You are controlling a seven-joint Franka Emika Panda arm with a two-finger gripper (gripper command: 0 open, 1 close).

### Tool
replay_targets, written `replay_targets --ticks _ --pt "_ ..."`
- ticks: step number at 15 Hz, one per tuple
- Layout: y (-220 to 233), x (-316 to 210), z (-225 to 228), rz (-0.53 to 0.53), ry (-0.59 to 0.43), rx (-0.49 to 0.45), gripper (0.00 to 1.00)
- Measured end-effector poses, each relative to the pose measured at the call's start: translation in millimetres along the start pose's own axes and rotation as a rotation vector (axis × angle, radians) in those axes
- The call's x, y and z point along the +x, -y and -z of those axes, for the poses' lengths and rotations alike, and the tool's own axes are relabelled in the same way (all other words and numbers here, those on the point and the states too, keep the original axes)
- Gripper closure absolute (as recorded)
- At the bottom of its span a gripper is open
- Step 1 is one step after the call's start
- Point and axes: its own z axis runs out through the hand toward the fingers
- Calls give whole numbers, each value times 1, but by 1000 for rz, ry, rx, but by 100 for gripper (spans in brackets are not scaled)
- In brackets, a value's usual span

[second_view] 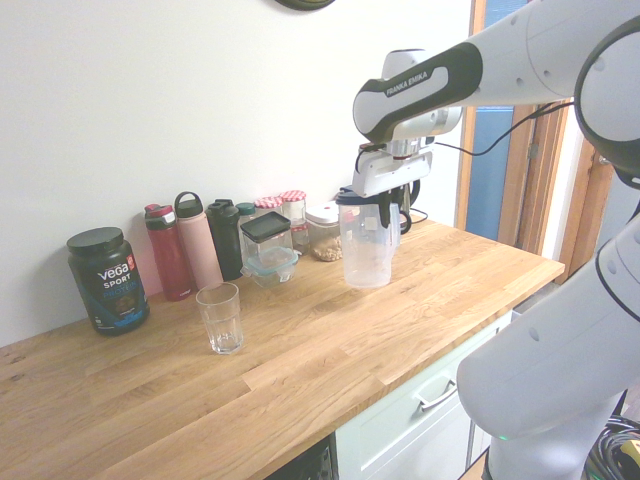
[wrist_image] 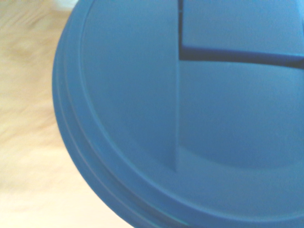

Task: Pour me some water

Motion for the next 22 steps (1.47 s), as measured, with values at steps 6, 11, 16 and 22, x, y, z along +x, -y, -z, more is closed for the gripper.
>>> replay_targets --ticks 6,11,16,22 --pt "-18 -5 -37 -252 -214 1 100" --pt "-12 -9 -41 -299 -262 -46 100" --pt "-6 -10 -59 -328 -190 -16 0" --pt "-4 -8 -66 -325 -179 -18 0"
